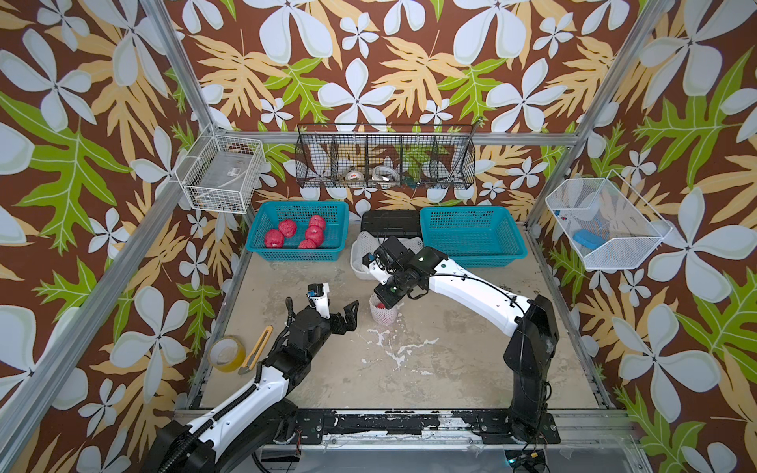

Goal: Remove foam nets from apples
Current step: Remove the foam net from the apple.

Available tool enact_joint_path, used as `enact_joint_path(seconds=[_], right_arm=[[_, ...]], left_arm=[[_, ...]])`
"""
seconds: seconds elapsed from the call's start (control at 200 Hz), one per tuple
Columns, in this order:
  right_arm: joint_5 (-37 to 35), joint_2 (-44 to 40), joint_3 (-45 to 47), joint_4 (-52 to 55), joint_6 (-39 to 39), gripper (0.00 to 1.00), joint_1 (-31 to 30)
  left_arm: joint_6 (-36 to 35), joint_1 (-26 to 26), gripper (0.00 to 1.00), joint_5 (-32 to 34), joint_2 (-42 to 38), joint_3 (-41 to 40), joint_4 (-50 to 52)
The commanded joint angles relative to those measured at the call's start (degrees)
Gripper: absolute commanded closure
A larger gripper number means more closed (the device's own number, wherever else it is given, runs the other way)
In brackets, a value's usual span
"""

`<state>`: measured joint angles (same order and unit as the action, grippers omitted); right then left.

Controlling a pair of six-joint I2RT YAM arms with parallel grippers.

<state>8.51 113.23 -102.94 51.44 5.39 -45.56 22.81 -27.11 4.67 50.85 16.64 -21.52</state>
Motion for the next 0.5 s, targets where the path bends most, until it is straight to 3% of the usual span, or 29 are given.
enact_joint_path(seconds=[0.0, 0.1, 0.17, 0.235, 0.31, 0.495], right_arm=[[0.6, 2.1, -1.2, 2.8, -0.2, 1.00, 0.3], [-1.1, -2.3, -4.5, 3.7, 0.3, 1.00, -1.0], [-1.5, -5.0, -1.1, -0.5, 0.7, 1.00, -0.9], [-0.8, -3.2, 0.6, -0.6, 0.7, 1.00, -0.2], [0.4, 0.8, -4.8, 5.3, 0.0, 1.00, -0.4], [-1.3, -1.6, -6.9, 3.8, -0.3, 1.00, -1.1]], left_arm=[[-0.1, 0.0, 0.00, 0.6, -0.1, 0.5, -0.5], [-0.3, 0.1, 0.00, 0.7, -0.3, 0.9, 0.2], [0.0, 0.1, 0.00, 1.0, -0.4, 0.2, -0.5], [0.0, 0.1, 0.00, 1.0, -0.1, 0.2, -1.1], [-0.4, 0.1, 0.00, 0.7, 0.4, 1.1, -0.1], [-0.3, 0.1, 0.00, 1.3, 0.2, 0.4, -1.0]])
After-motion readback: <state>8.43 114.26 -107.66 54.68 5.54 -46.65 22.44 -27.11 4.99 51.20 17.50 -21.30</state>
